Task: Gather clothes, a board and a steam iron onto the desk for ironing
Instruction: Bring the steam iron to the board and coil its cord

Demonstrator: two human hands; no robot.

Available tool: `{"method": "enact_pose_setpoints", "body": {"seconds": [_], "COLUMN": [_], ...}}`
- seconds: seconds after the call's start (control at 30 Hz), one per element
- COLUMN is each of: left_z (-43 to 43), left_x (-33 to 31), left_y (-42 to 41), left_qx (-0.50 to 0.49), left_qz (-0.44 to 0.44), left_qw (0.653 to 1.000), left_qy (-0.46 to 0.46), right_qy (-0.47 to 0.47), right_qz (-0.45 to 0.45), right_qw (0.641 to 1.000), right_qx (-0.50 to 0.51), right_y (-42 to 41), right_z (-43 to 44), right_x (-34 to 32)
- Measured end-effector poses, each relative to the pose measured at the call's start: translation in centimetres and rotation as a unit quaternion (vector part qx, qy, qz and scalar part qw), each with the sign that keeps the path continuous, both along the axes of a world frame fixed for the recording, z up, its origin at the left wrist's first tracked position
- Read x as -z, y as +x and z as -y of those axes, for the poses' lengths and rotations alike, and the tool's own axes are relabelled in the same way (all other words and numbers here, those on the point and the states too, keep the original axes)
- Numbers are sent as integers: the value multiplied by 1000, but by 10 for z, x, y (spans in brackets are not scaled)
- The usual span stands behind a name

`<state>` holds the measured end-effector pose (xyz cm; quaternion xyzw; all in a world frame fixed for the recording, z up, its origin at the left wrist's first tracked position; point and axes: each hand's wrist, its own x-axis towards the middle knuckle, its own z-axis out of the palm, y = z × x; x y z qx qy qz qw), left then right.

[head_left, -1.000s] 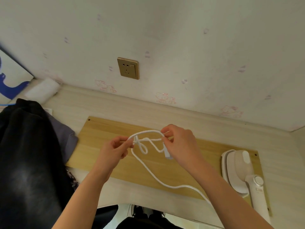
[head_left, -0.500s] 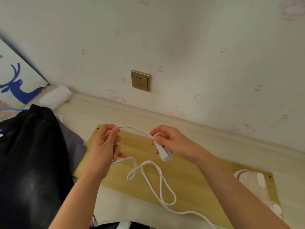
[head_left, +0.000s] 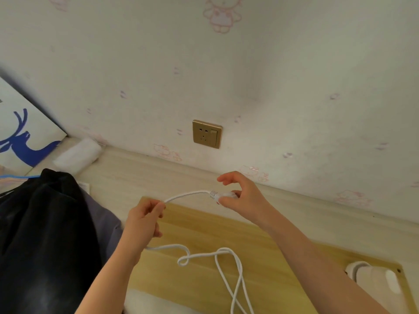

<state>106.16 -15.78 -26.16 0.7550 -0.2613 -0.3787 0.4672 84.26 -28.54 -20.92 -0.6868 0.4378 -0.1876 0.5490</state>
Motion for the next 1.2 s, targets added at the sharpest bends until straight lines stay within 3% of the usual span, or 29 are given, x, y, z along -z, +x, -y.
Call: {"method": "enact_pose_setpoints", "body": {"seconds": [0.1,0.17,0.3,0.4,0.73,1.03,1.2], "left_z": [13,26,58,81,112,146,166], "left_x": [8,5,-10,-15,-5,4,6], "left_y": [3,0,-12,-14,4,5,10], "left_qx": [79,137,205,223,171,149,110], "left_qz": [105,163,157,185,68,-8,-35], "left_qw": [988,974,962,945,973,978,983], "left_qy": [78,77,-93,-155,-137,-147,-142], "right_qy": [-53,-85,-133,-123,-60,-103,-101], "right_qz": [-2,-14,-36,-25,32,22,34], "right_qw": [998,996,989,991,997,979,974], "right_qx": [15,-12,-57,-38,29,176,198], "right_y": [15,25,49,61,72,89,105], "right_z": [12,20,34,45,60,72,80], "right_x": [0,-2,-5,-8,-1,26,34]}}
